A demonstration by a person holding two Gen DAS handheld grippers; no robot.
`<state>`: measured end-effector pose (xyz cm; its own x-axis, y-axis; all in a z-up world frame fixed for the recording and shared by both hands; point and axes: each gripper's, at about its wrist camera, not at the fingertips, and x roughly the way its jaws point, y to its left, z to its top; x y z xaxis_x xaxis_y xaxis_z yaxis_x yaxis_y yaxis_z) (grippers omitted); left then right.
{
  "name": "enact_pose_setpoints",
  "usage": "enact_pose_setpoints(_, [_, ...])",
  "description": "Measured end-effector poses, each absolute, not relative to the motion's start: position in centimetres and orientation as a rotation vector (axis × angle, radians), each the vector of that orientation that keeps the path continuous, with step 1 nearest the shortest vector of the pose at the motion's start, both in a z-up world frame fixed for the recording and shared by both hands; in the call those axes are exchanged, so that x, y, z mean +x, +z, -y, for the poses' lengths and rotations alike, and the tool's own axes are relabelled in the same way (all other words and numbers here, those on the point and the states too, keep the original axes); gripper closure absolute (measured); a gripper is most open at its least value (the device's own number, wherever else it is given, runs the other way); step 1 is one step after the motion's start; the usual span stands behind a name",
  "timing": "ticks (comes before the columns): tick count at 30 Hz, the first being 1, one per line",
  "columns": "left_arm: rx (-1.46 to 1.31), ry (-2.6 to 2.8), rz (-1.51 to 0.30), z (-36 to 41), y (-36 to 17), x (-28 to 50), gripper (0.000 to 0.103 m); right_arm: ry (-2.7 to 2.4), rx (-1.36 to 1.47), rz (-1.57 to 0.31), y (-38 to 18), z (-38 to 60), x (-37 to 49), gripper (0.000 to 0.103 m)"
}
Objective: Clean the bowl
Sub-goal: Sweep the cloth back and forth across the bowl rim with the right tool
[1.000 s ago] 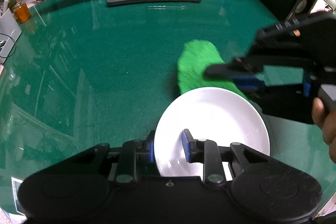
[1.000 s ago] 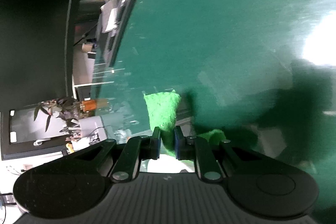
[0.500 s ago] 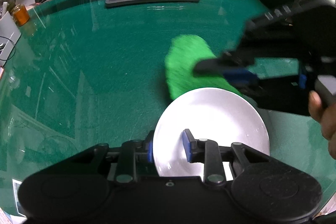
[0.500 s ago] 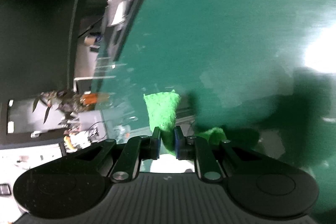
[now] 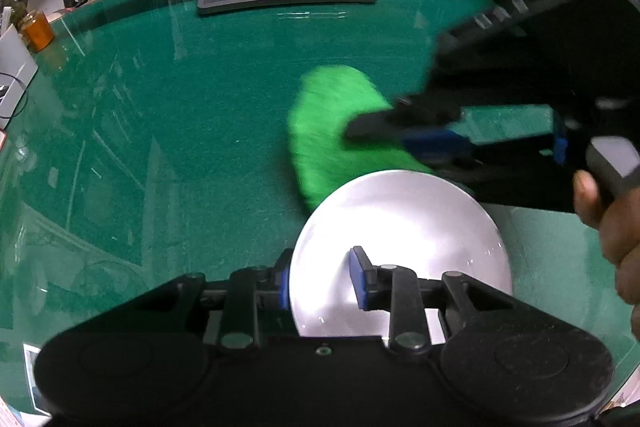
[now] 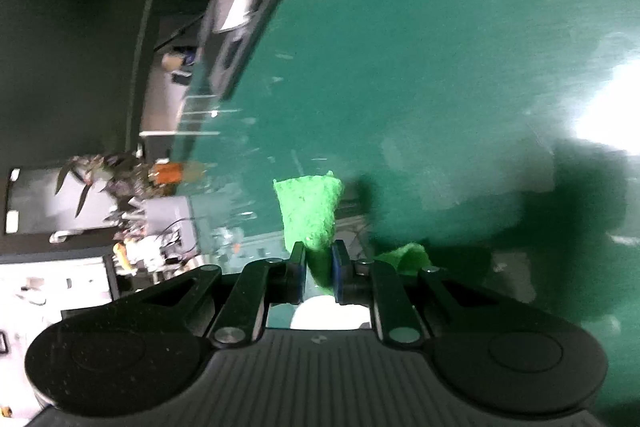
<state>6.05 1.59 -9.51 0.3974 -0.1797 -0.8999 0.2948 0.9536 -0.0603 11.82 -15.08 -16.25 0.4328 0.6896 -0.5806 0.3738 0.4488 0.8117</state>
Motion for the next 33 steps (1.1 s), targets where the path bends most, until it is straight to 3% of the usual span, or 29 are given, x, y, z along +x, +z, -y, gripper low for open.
enact_pose_setpoints(17, [0.112,-0.333,-1.122,-1.7,-9.5,6.2,0.073,0.331,1.031,-1.184,-14.6,14.4,11.9,0.091])
enact_pose_setpoints(26, [0.093,-0.270,-1.125,-3.4,-8.6,5.3,0.069,0.216,1.050,-1.242,-15.4,19.2,8.7,0.091])
enact_pose_setpoints(30, [0.098,-0.289,-1.152,-3.8,-8.5,4.6,0.054,0.187,1.110,-1.237,-16.2,20.1,7.5,0.090])
enact_pose_setpoints(31, [0.110,-0.289,-1.161,-3.6,-8.7,4.4,0.055,0.181,1.124,-1.232,-16.3,20.2,7.4,0.090])
enact_pose_setpoints(32, [0.123,-0.289,-1.170,-3.5,-8.8,4.3,0.072,0.178,1.131,-1.228,-16.4,20.2,7.3,0.090])
enact_pose_setpoints(33, [0.135,-0.289,-1.179,-3.4,-9.0,4.2,0.080,0.178,1.136,-1.225,-16.5,20.1,7.2,0.090])
